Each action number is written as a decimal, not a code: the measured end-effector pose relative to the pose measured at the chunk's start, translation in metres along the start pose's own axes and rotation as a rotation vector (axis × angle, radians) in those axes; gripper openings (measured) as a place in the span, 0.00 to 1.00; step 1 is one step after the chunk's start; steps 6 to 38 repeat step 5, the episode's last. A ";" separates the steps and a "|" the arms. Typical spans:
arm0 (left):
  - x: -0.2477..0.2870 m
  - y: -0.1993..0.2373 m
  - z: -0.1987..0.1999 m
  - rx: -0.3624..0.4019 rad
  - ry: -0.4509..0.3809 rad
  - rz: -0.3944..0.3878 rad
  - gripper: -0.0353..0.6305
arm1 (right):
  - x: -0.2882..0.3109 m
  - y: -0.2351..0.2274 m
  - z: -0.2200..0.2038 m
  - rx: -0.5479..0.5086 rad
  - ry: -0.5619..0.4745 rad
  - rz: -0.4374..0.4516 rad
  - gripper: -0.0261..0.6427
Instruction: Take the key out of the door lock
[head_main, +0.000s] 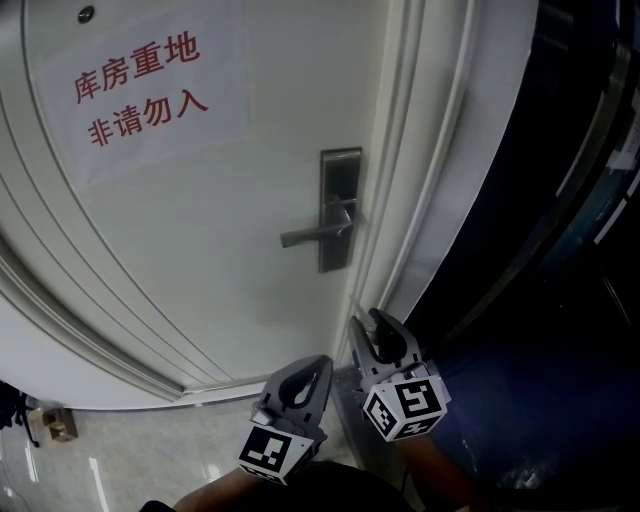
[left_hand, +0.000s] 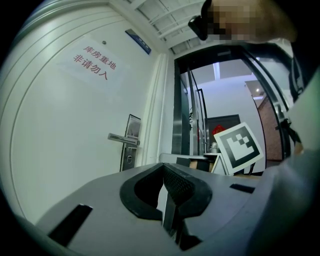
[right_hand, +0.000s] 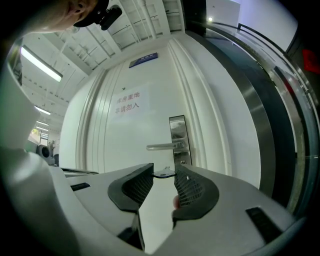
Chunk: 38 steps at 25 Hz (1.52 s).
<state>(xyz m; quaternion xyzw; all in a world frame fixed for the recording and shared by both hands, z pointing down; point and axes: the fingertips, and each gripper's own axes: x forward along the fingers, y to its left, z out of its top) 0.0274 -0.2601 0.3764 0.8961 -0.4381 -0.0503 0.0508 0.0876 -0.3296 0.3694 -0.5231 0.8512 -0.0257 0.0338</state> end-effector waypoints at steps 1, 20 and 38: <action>0.001 0.001 0.000 0.000 0.000 -0.001 0.06 | 0.001 0.000 0.000 -0.001 0.001 -0.001 0.24; 0.004 0.003 0.001 0.005 0.000 -0.008 0.06 | 0.005 -0.002 -0.001 -0.002 0.002 -0.006 0.24; 0.004 0.003 0.001 0.005 0.000 -0.008 0.06 | 0.005 -0.002 -0.001 -0.002 0.002 -0.006 0.24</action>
